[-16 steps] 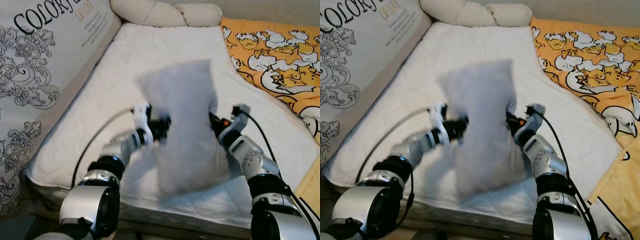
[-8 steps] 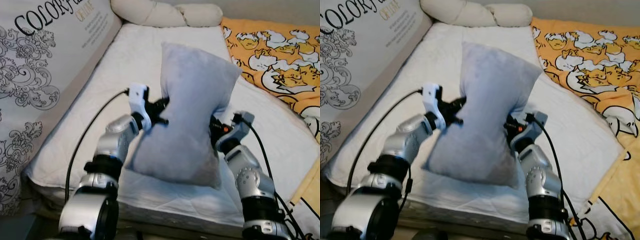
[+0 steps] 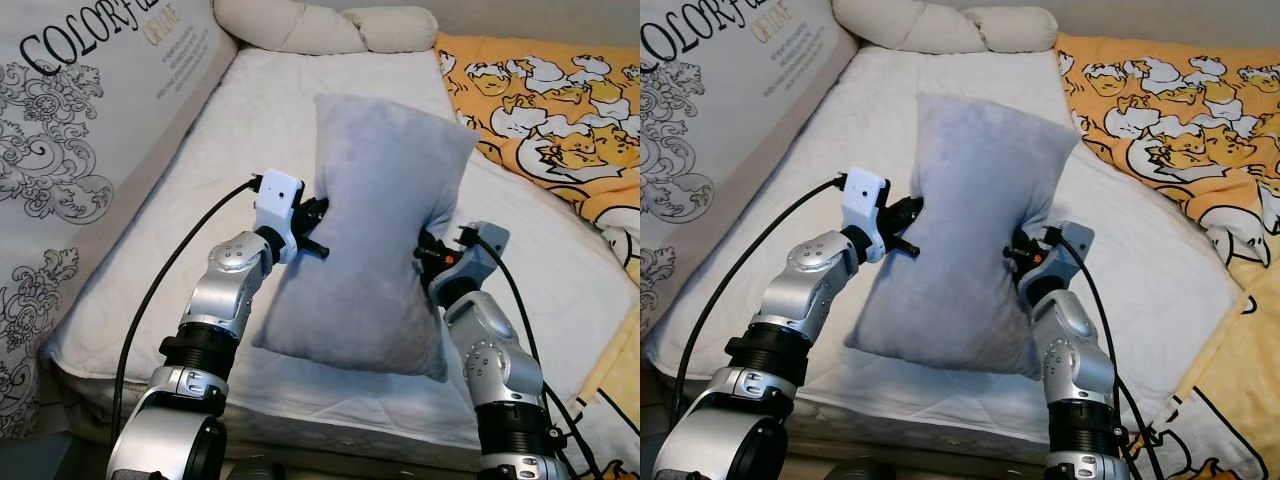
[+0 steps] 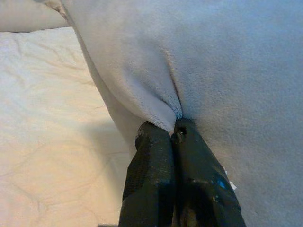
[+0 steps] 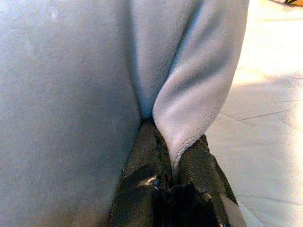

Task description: Clean up the room

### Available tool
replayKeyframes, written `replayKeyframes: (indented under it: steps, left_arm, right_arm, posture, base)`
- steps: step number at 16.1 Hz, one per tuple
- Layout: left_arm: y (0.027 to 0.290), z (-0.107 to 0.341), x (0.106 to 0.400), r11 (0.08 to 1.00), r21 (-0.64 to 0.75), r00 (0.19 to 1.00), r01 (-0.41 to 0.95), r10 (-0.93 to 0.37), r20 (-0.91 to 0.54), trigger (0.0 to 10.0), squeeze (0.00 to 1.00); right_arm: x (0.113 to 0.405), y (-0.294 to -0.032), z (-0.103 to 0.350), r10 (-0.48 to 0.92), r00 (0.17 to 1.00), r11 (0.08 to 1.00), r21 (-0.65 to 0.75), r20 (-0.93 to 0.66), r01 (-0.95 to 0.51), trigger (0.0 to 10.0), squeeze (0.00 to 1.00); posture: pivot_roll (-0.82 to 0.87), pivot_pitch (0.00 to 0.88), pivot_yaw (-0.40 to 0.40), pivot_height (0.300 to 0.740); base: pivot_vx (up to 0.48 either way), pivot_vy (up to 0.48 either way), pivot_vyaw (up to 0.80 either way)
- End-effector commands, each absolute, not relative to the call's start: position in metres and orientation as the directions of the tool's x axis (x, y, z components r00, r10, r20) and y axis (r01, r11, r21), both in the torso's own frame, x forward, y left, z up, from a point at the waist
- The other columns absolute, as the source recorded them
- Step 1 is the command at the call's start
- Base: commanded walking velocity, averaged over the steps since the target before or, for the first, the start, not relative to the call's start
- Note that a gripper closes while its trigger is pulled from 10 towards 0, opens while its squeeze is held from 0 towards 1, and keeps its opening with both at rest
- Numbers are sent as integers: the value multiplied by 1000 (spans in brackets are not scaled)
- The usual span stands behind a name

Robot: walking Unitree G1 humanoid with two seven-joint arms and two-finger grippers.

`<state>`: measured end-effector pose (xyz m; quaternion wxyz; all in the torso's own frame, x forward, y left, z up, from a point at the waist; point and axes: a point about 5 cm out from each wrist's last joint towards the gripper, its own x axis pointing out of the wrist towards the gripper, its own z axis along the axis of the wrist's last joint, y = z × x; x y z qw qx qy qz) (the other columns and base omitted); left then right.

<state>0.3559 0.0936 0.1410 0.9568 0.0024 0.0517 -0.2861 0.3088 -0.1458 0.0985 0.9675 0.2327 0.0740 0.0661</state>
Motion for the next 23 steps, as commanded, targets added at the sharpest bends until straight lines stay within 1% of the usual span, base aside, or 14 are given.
replayKeyframes:
  steps: [1,3,5,10,19,23]
  left_arm:
    - [91,153,358,842,-7,840,540,-539,-55,10000,0]
    - [93,155,357,849,25,849,527,-525,-56,10000,0]
    - [96,154,357,853,29,852,522,-520,-58,10000,0]
    - [97,155,359,860,33,860,508,-506,-58,10000,0]
    - [100,156,361,871,34,871,490,-488,-59,10000,0]
    - [99,157,361,873,41,874,485,-483,-54,10000,0]
  right_arm:
    - [308,-142,104,169,981,883,456,-91,-110,10000,0]
    - [308,-140,103,165,981,878,467,-98,-101,10000,0]
    - [308,-138,103,161,981,880,466,-103,-95,10000,0]
    - [310,-137,102,147,981,880,470,-125,-72,10000,0]
    - [316,-138,102,159,976,882,466,-151,-72,10000,0]
    - [318,-139,103,156,976,881,468,-155,-67,10000,0]
  posture:
    - [-12,0,53,740]
    - [5,0,40,740]
    - [1,0,42,740]
    - [1,0,43,740]
    - [7,0,31,740]
    - [8,0,32,740]
  base:
    - [0,360,0]
    - [0,369,-778]
    - [0,369,-681]
    - [0,366,0]
    - [0,336,0]
    - [0,0,0]
